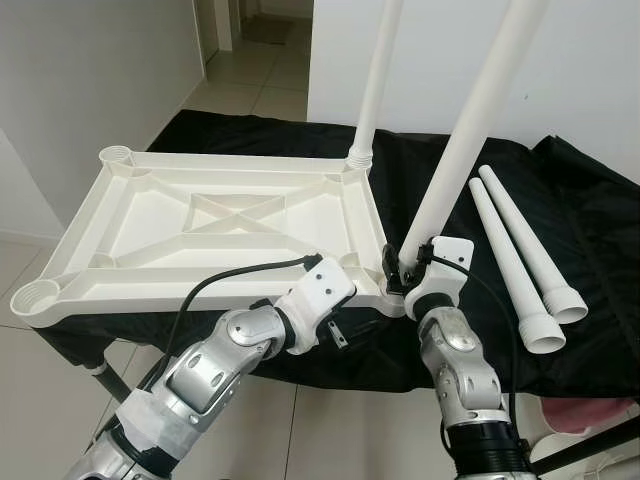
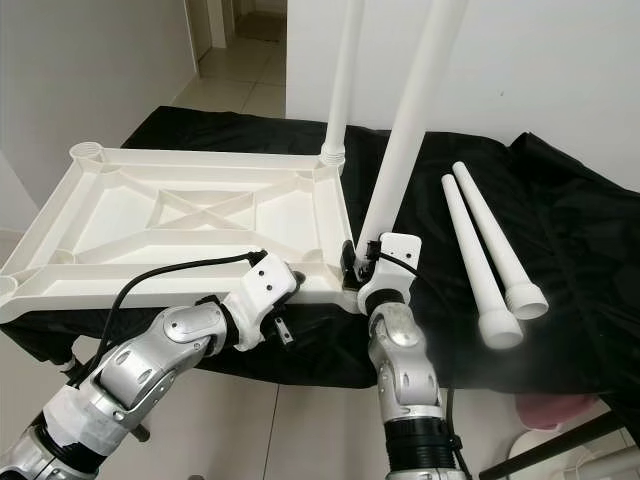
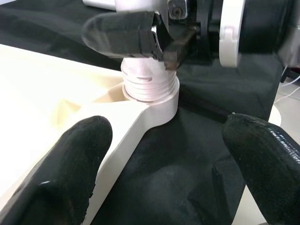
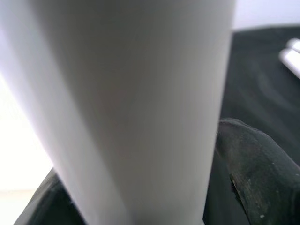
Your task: Building children table
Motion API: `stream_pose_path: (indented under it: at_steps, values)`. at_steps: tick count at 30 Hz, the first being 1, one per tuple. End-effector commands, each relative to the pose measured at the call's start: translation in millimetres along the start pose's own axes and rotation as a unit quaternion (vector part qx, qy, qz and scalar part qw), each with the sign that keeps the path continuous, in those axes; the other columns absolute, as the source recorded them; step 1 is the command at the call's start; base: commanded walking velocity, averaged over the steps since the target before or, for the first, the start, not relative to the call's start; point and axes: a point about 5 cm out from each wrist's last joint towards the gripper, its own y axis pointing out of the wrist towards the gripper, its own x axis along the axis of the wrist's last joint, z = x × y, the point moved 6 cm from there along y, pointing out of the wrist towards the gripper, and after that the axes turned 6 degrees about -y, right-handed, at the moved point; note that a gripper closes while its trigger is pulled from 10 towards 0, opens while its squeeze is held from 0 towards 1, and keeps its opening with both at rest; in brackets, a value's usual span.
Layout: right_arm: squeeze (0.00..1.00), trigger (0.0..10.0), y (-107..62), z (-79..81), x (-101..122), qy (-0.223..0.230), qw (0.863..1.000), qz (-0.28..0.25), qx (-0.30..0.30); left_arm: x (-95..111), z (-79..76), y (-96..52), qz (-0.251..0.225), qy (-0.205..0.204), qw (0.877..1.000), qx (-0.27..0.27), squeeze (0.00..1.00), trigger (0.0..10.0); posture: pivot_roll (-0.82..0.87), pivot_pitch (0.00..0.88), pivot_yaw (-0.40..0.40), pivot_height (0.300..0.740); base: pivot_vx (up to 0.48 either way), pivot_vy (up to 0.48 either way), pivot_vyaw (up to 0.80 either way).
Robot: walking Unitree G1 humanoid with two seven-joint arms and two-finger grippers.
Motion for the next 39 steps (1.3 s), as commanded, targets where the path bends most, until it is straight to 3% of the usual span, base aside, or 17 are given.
stream_pose_path:
  at_steps: [1, 5, 10, 14, 15, 20, 21, 31, 32, 33, 34, 39]
  values:
    - [0.0, 10.0, 1.8, -1.0, 2, 0.0, 1.0, -0.009, 0.012, 1, -4.9, -0.2, 0.003, 0.01, 0.999, -0.033, 0.0, 10.0, 0.0, 0.0, -0.036, 0.74, 0.0, 0.0, 0.0]
    - [0.0, 10.0, 5.9, 0.5, 2, -0.014, 0.998, -0.013, 0.057, 2, -4.4, -0.2, 0.003, 0.012, 0.999, -0.033, 0.0, 10.0, 0.0, 0.0, -0.03, 0.74, 0.0, 0.0, 0.0]
    - [0.0, 10.0, 12.7, 12.3, -2, -0.079, 0.983, -0.02, 0.162, 3, -1.8, 0.5, 0.002, 0.013, 0.999, -0.03, 0.0, 10.0, 0.0, 0.0, -0.021, 0.74, 0.0, 0.0, 0.0]
    - [0.0, 10.0, 13.5, 15.4, -4, -0.086, 0.98, -0.016, 0.18, 3, -1.1, 0.7, 0.002, 0.013, 0.999, -0.03, 0.0, 10.0, 0.0, 0.0, -0.021, 0.74, 0.0, 0.0, 0.0]
    - [0.0, 3.9, 15.4, 19.4, -12, -0.096, 0.974, -0.002, 0.207, 5, 1.2, 1.1, 0.0, 0.015, 1.0, -0.026, 0.0, 10.0, 0.0, 0.0, -0.019, 0.74, 0.0, 0.0, 0.0]
    - [0.0, 3.5, 16.4, 19.4, -20, -0.106, 0.97, 0.009, 0.219, 6, 2.8, 1.3, -0.001, 0.016, 1.0, -0.024, 0.0, 10.0, 0.01, 0.0, -0.02, 0.74, 0.0, 0.0, 0.0]
    - [0.0, 0.0, 16.7, 19.2, -21, -0.109, 0.969, 0.011, 0.222, 6, 3.1, 1.3, -0.001, 0.016, 1.0, -0.024, 0.0, 10.0, 0.01, 0.0, -0.02, 0.74, 0.0, 0.0, 0.0]
    - [0.0, 0.0, 12.5, 18.2, -31, -0.1, 0.967, 0.014, 0.235, 5, -1.2, 0.8, -0.001, 0.013, 1.0, -0.026, 0.0, 10.0, 0.0, 0.0, -0.021, 0.74, 0.0, 0.0, 0.0]
    - [0.0, 0.8, 12.6, 17.4, -32, -0.097, 0.967, 0.015, 0.234, 5, -1.5, 1.0, -0.001, 0.012, 1.0, -0.027, 0.0, 10.0, 0.0, 0.0, -0.022, 0.74, 0.0, 0.0, 0.0]
    - [0.0, 0.8, 12.6, 17.4, -32, -0.097, 0.967, 0.015, 0.234, 5, -1.5, 1.0, -0.001, 0.012, 1.0, -0.027, 0.0, 10.0, 0.0, 0.0, -0.022, 0.74, 0.0, 0.0, 0.0]
    - [0.0, 10.0, 13.9, 12.6, -33, -0.087, 0.973, 0.019, 0.214, 5, -0.7, 1.2, -0.002, 0.011, 1.0, -0.025, 0.0, 10.0, 0.0, 0.0, -0.023, 0.74, 0.0, 0.0, 0.0]
    - [0.0, 10.0, 17.1, 9.0, -32, -0.072, 0.98, 0.023, 0.182, 5, -1.1, 1.2, -0.002, 0.012, 1.0, -0.025, 0.0, 10.0, 0.01, 0.0, -0.025, 0.74, 0.0, 0.0, 0.0]
